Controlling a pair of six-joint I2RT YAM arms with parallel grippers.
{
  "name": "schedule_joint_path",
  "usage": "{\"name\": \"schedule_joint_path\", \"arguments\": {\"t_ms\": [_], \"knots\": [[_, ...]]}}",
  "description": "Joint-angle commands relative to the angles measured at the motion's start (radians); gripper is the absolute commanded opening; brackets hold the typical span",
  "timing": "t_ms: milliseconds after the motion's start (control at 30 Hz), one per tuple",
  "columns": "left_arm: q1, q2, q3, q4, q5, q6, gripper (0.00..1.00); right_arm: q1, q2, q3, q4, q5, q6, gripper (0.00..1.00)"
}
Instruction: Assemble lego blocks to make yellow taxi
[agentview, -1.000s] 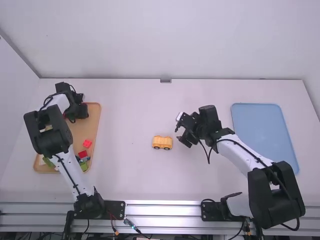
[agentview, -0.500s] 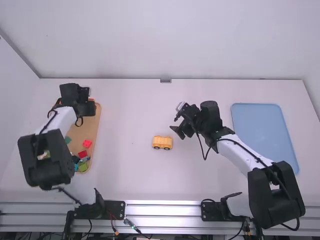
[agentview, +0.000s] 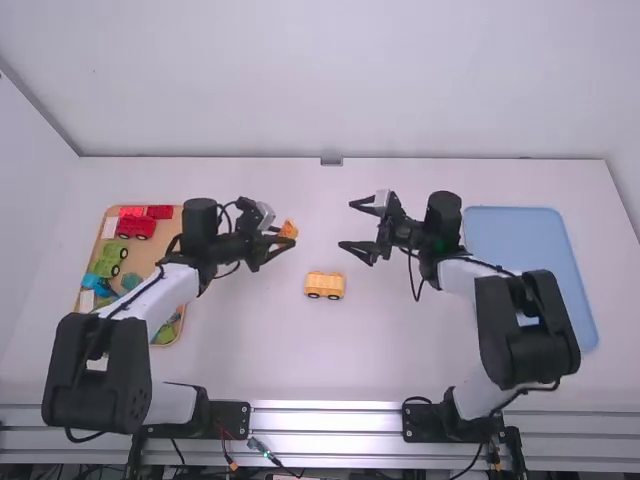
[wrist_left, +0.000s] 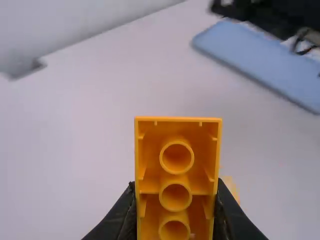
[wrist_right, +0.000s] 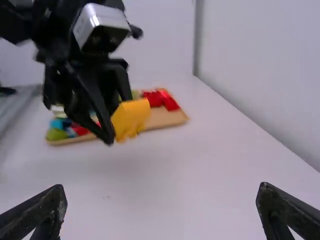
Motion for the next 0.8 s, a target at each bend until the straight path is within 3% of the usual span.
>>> {"name": "schedule_joint_path", "arguments": {"t_ms": [0,100,333,500,733,767], "knots": [[-0.04,0.012,-0.012,0.06,0.092,-0.044,0.02,0.004,0.079,0.0,0.131,-0.177,0.228,0.99],[-0.081,0.019,-0.027,0.162,0.176,-0.045,0.02,0.029,0.146,0.0,0.377,-0.176,0.418,0.99],[-0.121,0.019,-0.028,0.203,0.154,-0.021,0.02,0.073,0.174,0.0,0.683,-0.19,0.691,0.99],[-0.123,0.019,-0.028,0.213,0.207,0.011,0.02,0.095,0.172,0.001,0.69,-0.16,0.725,0.96],[-0.129,0.029,-0.028,0.232,0.208,0.027,0.02,0.128,0.172,0.015,0.69,-0.143,0.763,0.8],[-0.128,0.034,-0.028,0.241,0.208,0.027,0.02,0.134,0.172,0.028,0.69,-0.149,0.774,0.74]]}}
